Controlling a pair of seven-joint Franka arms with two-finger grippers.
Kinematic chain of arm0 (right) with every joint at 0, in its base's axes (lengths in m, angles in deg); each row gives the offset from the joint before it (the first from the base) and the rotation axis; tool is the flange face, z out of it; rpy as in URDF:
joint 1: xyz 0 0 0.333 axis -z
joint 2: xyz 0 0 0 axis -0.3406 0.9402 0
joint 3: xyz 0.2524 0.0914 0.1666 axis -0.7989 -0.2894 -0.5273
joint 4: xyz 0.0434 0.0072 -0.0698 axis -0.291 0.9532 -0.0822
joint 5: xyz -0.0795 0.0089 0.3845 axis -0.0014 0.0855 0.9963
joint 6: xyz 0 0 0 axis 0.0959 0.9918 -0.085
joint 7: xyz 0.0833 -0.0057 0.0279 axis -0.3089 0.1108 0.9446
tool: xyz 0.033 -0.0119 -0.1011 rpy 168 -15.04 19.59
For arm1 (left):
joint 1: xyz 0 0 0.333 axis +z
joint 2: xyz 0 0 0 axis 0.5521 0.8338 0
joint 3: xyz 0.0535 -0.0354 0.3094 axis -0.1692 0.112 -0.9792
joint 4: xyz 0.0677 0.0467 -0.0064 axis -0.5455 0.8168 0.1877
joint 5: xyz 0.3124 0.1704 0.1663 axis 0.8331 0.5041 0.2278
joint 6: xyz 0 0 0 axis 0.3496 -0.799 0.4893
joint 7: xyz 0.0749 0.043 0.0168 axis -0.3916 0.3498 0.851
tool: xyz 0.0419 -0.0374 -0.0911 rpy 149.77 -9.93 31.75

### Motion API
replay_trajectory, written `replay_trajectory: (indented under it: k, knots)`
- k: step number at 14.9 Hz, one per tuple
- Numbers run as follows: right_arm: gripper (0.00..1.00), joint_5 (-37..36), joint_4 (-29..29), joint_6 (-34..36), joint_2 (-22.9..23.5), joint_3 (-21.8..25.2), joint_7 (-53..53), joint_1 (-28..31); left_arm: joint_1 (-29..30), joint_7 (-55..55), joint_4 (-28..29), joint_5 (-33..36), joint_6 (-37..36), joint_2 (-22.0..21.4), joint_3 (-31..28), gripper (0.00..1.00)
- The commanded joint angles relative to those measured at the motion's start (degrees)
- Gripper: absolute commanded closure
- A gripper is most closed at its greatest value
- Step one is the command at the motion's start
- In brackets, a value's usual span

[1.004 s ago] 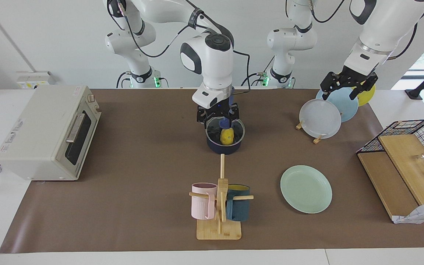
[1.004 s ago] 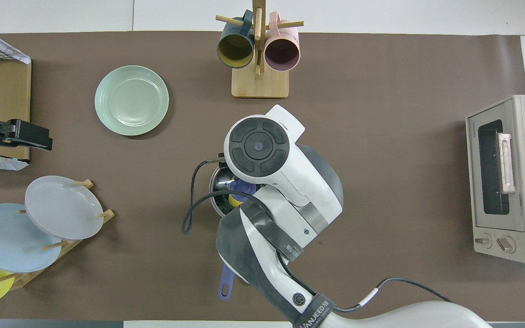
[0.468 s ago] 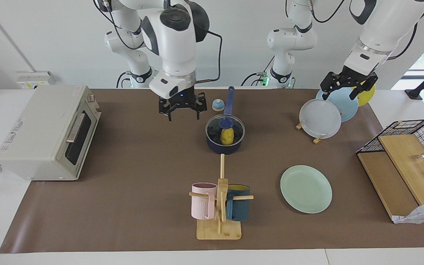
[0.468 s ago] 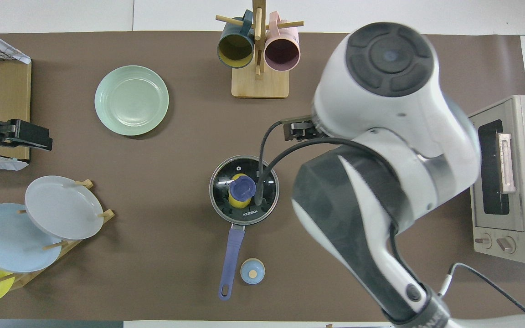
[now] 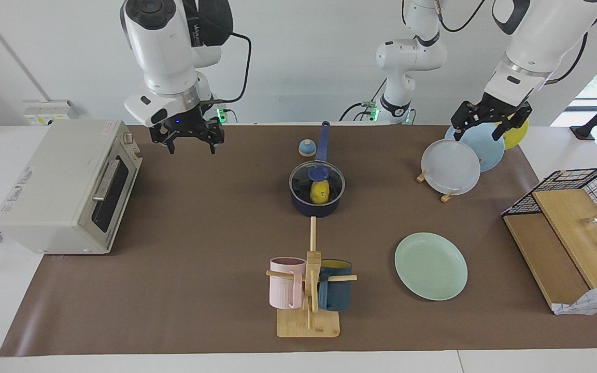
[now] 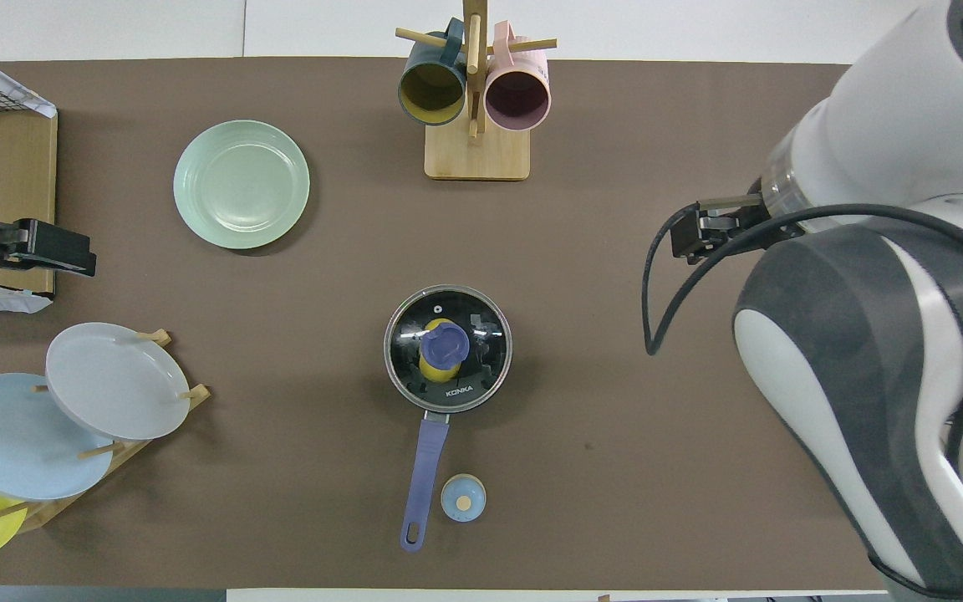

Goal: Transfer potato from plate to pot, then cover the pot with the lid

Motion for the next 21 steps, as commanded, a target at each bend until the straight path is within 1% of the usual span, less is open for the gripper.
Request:
replay_trajectory:
  k: [1,3,6,7,8,12,17,18,19,20,21]
  knots:
    - [0.0,2.4,10.9,-2.4,-7.7,-0.1,2.9,3.7,0.9,0.0,1.5,-0.8,0.5,-1.3,0.5,0.0]
    - [0.0,1.6,10.4,-2.9,-7.3,0.6,3.5,4.8,0.9,0.0,1.5,-0.7,0.5,-1.3,0.5,0.0]
    - [0.0,1.6,10.7,-2.0,-7.3,1.1,3.7,6.2,0.9,0.0,1.6,-0.7,0.5,-1.3,0.5,0.0]
    - [0.0,1.6,9.9,-1.9,-5.7,1.1,3.8,7.0,0.9,0.0,1.5,-0.8,0.5,-1.3,0.5,0.0]
    - [0.0,1.9,7.9,-1.5,-3.8,1.0,3.9,8.4,0.9,0.0,1.6,-0.8,0.5,-1.3,0.5,0.0]
    - [0.0,0.6,6.8,-0.8,-3.5,0.5,4.7,8.9,0.9,0.0,1.5,-0.8,0.5,-1.3,0.5,0.0]
    - [0.0,1.9,7.0,-0.8,-4.0,0.9,5.2,9.2,0.9,0.0,1.6,-0.7,0.5,-1.3,0.5,0.0]
    - [0.0,1.8,6.5,-0.9,-4.1,0.9,5.2,9.2,0.9,0.0,1.6,-0.8,0.5,-1.3,0.5,0.0]
    - [0.0,1.4,3.9,-0.1,-3.6,0.9,5.2,9.1,0.9,0.0,1.5,-0.8,0.5,-1.3,0.5,0.0]
    - [0.0,0.3,3.6,1.0,-3.3,0.9,5.2,9.1,0.9,0.0,1.6,-0.7,0.5,-1.3,0.5,0.0]
    - [0.0,0.7,4.8,0.8,-3.5,0.8,5.2,9.2,0.9,0.0,1.5,-0.8,0.5,-1.3,0.5,0.0]
